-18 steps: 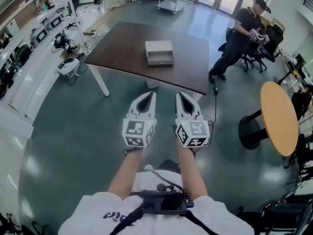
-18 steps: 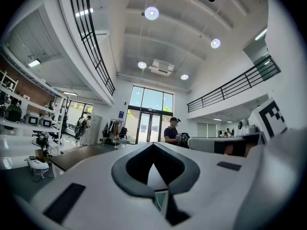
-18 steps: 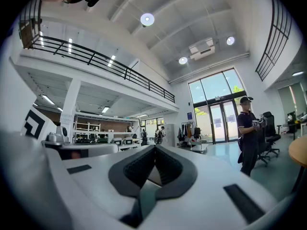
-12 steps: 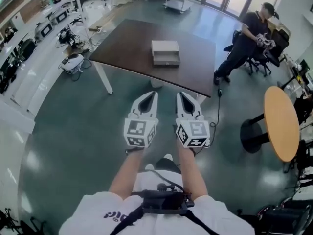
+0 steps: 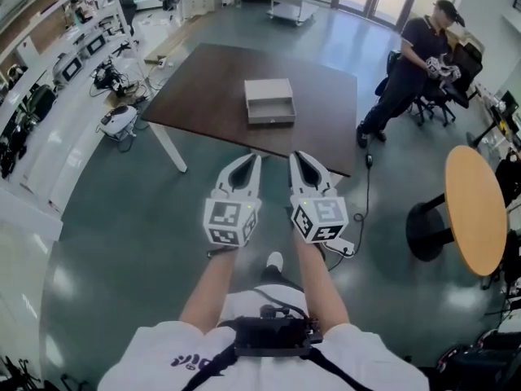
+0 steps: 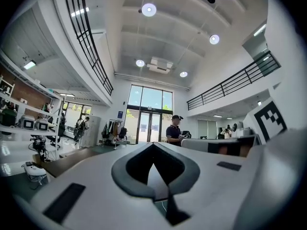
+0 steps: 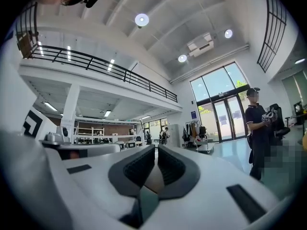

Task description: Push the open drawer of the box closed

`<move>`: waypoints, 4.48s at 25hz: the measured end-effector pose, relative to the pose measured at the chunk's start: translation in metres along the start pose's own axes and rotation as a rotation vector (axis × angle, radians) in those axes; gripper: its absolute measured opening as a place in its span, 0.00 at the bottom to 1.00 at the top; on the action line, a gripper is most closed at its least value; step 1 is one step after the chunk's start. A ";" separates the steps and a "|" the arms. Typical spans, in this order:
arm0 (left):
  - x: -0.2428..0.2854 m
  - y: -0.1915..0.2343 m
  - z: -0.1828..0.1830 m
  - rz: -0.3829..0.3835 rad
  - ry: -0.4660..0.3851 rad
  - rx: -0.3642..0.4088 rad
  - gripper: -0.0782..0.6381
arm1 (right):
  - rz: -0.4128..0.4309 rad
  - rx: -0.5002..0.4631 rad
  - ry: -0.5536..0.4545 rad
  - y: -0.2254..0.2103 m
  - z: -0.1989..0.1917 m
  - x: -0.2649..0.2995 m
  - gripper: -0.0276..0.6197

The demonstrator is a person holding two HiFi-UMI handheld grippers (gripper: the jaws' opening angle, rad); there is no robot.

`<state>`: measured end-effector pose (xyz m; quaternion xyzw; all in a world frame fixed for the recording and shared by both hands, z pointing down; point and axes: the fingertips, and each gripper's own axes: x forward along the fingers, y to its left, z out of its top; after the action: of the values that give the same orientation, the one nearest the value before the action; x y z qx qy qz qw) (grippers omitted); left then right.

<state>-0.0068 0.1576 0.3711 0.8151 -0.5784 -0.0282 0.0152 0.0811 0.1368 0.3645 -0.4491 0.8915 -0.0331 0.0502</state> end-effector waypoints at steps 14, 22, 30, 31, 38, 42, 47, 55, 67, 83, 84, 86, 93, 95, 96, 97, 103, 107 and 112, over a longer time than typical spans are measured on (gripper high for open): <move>0.143 -0.003 -0.015 -0.018 0.019 0.021 0.12 | -0.047 0.026 -0.060 -0.123 0.006 0.074 0.05; 0.183 -0.005 -0.040 0.003 0.056 -0.017 0.12 | -0.039 0.018 0.008 -0.161 -0.015 0.090 0.05; 0.222 0.040 -0.054 -0.025 0.068 -0.040 0.12 | -0.066 0.001 0.045 -0.167 -0.035 0.143 0.05; 0.229 0.042 -0.055 -0.048 0.072 -0.049 0.12 | -0.070 -0.004 0.048 -0.170 -0.035 0.150 0.05; 0.287 0.071 -0.052 -0.109 0.059 -0.042 0.12 | -0.089 -0.056 0.078 -0.188 -0.041 0.200 0.05; 0.316 0.106 -0.043 -0.154 0.038 -0.081 0.12 | -0.122 -0.068 0.065 -0.193 -0.041 0.243 0.05; 0.346 0.145 -0.033 -0.182 0.008 -0.046 0.12 | -0.157 -0.103 0.055 -0.194 -0.040 0.294 0.05; 0.377 0.188 -0.059 -0.244 0.029 -0.055 0.12 | -0.202 -0.111 0.120 -0.179 -0.077 0.339 0.05; 0.417 0.193 -0.095 -0.321 0.070 -0.092 0.12 | -0.283 -0.097 0.296 -0.217 -0.142 0.328 0.05; 0.446 0.225 -0.156 -0.335 0.151 -0.117 0.12 | -0.252 0.143 0.567 -0.239 -0.309 0.308 0.05; 0.447 0.223 -0.158 -0.347 0.152 -0.104 0.12 | -0.247 0.169 0.575 -0.240 -0.320 0.308 0.05; 0.448 0.221 -0.165 -0.363 0.163 -0.097 0.12 | -0.240 0.208 0.605 -0.242 -0.342 0.308 0.05; 0.445 0.217 -0.190 -0.357 0.211 -0.100 0.12 | -0.254 0.330 0.676 -0.249 -0.397 0.304 0.05; 0.445 0.217 -0.194 -0.349 0.220 -0.104 0.12 | -0.245 0.347 0.685 -0.246 -0.407 0.305 0.05; 0.445 0.218 -0.196 -0.341 0.224 -0.106 0.12 | -0.238 0.352 0.689 -0.245 -0.412 0.307 0.05; 0.446 0.218 -0.198 -0.332 0.228 -0.108 0.12 | -0.228 0.358 0.691 -0.245 -0.415 0.310 0.05; 0.452 0.213 -0.210 -0.326 0.262 -0.121 0.12 | -0.177 0.383 0.728 -0.238 -0.434 0.331 0.20; 0.452 0.211 -0.211 -0.324 0.265 -0.122 0.12 | -0.181 0.394 0.733 -0.241 -0.442 0.340 0.26; 0.453 0.212 -0.214 -0.315 0.270 -0.128 0.12 | -0.202 0.401 0.740 -0.245 -0.449 0.350 0.26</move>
<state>-0.0442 -0.3414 0.5837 0.8892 -0.4336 0.0426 0.1399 0.0158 -0.2841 0.8145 -0.4731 0.7770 -0.3692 -0.1902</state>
